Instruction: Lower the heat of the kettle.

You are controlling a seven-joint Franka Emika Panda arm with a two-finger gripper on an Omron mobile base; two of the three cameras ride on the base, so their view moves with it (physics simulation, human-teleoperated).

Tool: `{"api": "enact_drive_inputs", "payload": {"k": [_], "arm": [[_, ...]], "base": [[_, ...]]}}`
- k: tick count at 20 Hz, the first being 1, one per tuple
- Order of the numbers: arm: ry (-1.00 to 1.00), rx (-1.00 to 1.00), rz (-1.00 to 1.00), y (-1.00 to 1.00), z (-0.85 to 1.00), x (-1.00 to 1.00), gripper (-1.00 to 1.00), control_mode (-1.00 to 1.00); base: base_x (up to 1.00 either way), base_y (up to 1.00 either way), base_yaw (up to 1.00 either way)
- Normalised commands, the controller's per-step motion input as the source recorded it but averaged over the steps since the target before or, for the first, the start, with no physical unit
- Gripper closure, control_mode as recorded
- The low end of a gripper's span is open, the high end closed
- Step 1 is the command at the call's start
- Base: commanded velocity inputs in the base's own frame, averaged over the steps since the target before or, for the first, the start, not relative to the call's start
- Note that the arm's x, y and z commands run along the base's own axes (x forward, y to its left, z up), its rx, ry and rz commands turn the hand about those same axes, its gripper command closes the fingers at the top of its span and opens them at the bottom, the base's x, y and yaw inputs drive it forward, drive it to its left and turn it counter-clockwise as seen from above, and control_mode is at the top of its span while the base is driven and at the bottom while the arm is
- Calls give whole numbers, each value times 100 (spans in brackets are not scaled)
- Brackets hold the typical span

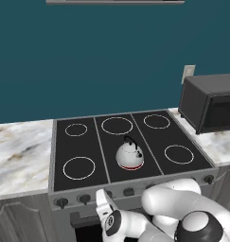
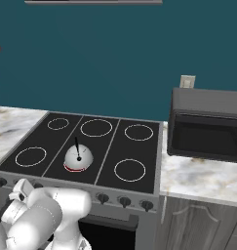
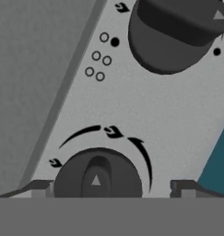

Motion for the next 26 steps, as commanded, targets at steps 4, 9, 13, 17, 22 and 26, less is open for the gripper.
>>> {"api": "enact_drive_inputs", "payload": {"k": [4,9,13,17,22,26], "arm": [[0,0,8,0,-12,18,100,-100],[0,0,3,0,-9,-7,100,-100],[-12,1,0,0,-27,-21,100,-100],[-5,6,0,0,-9,-1,100,-100],[-2,28,0,-1,0,1,100,-100],[-4,35,1,0,0,0,100,-100]], "base": [[0,0,0],[0,0,0],[0,0,0],[0,0,0],[0,0,0],[0,0,0]]}}
